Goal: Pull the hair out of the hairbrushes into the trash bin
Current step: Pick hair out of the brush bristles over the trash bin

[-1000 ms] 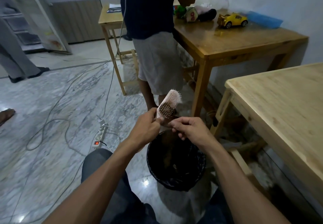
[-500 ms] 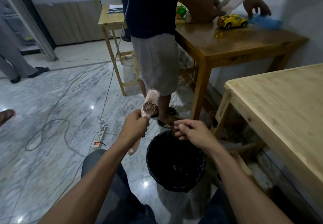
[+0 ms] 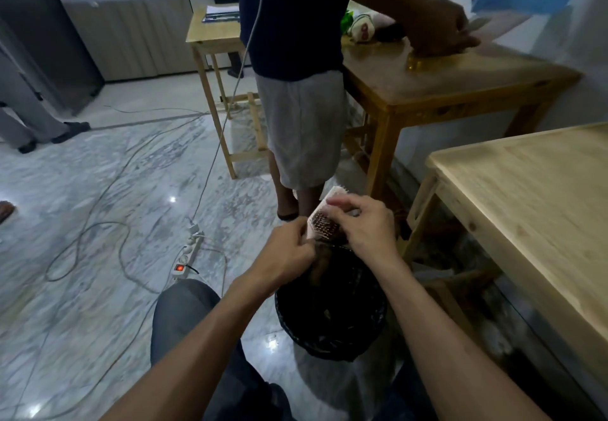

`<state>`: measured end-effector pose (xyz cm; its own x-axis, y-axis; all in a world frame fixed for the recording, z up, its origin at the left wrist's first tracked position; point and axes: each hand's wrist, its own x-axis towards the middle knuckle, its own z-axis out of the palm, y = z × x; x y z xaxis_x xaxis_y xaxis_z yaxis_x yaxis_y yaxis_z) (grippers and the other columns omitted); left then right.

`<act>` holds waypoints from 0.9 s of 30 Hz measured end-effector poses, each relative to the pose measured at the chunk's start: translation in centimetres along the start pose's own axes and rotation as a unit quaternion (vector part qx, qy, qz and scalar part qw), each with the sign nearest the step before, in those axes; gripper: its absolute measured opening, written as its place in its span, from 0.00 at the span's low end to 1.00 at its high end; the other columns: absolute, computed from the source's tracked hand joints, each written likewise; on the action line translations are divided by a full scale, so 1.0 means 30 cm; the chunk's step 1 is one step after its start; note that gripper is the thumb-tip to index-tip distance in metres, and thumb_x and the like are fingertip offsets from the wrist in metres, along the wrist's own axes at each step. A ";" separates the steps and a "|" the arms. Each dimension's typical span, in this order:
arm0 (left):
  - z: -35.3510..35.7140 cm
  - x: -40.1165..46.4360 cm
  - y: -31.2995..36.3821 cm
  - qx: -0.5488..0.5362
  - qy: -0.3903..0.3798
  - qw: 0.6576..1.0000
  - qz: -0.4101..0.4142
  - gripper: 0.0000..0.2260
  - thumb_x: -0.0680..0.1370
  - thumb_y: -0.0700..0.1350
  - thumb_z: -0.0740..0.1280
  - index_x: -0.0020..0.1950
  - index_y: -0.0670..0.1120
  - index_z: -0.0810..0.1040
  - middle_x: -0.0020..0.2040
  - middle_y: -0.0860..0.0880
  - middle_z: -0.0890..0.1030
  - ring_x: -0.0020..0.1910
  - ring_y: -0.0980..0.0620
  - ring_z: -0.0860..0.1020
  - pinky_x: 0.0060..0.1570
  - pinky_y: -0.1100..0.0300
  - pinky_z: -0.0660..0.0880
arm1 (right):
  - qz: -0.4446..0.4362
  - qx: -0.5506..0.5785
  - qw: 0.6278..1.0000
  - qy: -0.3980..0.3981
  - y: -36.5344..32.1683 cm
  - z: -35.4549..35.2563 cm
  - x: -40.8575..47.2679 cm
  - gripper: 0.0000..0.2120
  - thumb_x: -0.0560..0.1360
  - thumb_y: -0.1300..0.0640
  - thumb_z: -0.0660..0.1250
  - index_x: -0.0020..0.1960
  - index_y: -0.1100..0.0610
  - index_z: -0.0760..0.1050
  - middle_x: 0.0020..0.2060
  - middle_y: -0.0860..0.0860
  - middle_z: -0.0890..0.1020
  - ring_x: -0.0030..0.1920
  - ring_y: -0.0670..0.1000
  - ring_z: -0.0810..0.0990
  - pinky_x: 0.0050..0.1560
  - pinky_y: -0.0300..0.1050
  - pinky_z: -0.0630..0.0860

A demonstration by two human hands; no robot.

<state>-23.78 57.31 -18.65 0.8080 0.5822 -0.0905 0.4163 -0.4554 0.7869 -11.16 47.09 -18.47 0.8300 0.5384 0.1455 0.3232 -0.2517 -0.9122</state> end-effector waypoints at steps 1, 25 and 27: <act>0.005 -0.005 0.003 -0.002 -0.008 1.000 0.001 0.14 0.71 0.46 0.62 0.54 0.50 0.80 0.43 0.51 0.83 0.41 0.51 0.80 0.37 0.58 0.73 | -0.006 -0.037 0.999 0.020 0.000 -0.002 -0.001 0.07 0.72 0.51 0.78 0.50 0.49 0.89 0.39 0.40 0.84 0.45 0.43 0.83 0.44 0.26 0.71; -0.017 -0.006 -0.050 -0.015 0.027 0.997 -0.068 0.13 0.77 0.38 0.65 0.60 0.49 0.78 0.44 0.53 0.81 0.32 0.53 0.78 0.30 0.57 0.75 | 0.159 -0.107 0.981 -0.042 0.137 -0.079 -0.008 0.18 0.76 0.56 0.73 0.66 0.50 0.81 0.41 0.46 0.87 0.37 0.48 0.87 0.49 0.52 0.85; -0.016 -0.006 -0.040 -0.019 0.023 0.998 -0.060 0.14 0.77 0.39 0.65 0.61 0.50 0.77 0.46 0.54 0.81 0.34 0.52 0.79 0.33 0.54 0.77 | 0.135 -0.115 0.983 -0.038 0.119 -0.092 -0.005 0.17 0.75 0.46 0.74 0.62 0.49 0.83 0.43 0.45 0.87 0.47 0.48 0.86 0.56 0.53 0.83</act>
<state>-24.63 58.07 -19.29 0.7335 0.6611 -0.1577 0.4916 -0.3559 0.7948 -8.87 43.88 -20.70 0.8668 0.4821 -0.1275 0.1965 -0.5651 -0.8013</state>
